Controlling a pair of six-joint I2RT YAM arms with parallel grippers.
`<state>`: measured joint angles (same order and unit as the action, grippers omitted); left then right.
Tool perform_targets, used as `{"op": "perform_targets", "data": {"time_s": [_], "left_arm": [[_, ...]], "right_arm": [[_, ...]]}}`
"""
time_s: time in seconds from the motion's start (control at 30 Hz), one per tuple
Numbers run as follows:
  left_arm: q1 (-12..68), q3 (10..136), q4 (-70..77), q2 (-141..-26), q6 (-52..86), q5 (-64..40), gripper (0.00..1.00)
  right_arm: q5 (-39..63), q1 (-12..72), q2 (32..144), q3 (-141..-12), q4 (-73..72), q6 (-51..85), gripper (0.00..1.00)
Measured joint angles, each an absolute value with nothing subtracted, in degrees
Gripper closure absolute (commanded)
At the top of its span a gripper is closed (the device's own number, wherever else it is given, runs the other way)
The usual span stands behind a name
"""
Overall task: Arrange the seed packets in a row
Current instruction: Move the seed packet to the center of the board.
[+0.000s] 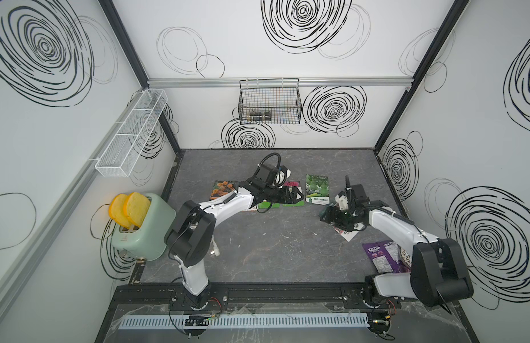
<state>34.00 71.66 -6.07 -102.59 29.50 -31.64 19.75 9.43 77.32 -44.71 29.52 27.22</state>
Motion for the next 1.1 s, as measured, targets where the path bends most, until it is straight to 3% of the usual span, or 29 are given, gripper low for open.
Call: {"op": "perform_targets", "data": {"time_s": [0.2, 0.5, 0.93, 1.1], "left_arm": [[35.9, 71.6, -6.1, -102.6, 28.6, -31.4, 0.04], [36.5, 70.9, -6.0, -102.6, 28.4, -31.4, 0.04], [31.5, 69.6, -6.1, -102.6, 28.3, -30.9, 0.04], [29.5, 68.5, -6.3, -102.6, 28.2, -30.4, 0.04]], "right_arm": [[20.1, 4.1, 82.6, -46.4, 27.8, 27.0, 0.22], [20.8, 4.4, 89.6, -46.6, 25.3, 26.5, 0.22], [24.0, 23.2, 84.0, -40.6, 24.3, 29.4, 0.24], [24.5, 26.3, 82.8, -41.6, 27.3, 29.3, 0.23]]}}
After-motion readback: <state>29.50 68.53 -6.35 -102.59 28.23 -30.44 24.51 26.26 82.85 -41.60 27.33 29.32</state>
